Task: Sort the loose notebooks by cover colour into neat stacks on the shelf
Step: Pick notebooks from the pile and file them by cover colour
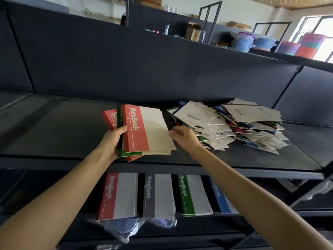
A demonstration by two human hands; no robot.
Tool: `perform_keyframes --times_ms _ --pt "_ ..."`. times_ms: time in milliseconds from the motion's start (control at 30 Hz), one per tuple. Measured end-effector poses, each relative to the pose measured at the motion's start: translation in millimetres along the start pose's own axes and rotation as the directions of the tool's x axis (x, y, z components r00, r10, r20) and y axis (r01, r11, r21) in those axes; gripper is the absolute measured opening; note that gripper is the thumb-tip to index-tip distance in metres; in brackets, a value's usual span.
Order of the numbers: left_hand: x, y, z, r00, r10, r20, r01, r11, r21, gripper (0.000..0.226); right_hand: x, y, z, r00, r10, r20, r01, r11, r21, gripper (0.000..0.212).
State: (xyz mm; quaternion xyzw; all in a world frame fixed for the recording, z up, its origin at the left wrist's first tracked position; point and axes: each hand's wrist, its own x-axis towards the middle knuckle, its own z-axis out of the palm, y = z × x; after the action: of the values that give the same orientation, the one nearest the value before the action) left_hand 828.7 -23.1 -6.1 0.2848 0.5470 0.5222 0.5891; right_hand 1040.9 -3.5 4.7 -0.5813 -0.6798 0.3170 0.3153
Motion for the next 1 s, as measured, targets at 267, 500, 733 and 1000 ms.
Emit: perform_keyframes --times_ms 267,500,733,1000 --pt "-56 -11 21 0.988 0.131 -0.077 -0.128 0.991 0.041 0.041 -36 -5 7 0.926 0.371 0.060 -0.354 0.804 0.478 0.015" --pt "-141 -77 53 1.000 -0.018 0.011 0.019 0.991 -0.130 0.023 -120 40 -14 0.926 0.377 0.035 -0.319 0.726 0.609 0.011" --pt "-207 -175 40 0.968 -0.239 0.070 0.245 0.966 -0.079 0.022 -215 101 6 0.910 0.407 0.075 -0.402 0.825 0.397 0.027" --pt "-253 -251 2 0.936 -0.330 -0.122 0.326 0.944 -0.054 0.037 -272 154 79 0.838 0.494 0.231 -0.535 0.827 0.174 0.020"
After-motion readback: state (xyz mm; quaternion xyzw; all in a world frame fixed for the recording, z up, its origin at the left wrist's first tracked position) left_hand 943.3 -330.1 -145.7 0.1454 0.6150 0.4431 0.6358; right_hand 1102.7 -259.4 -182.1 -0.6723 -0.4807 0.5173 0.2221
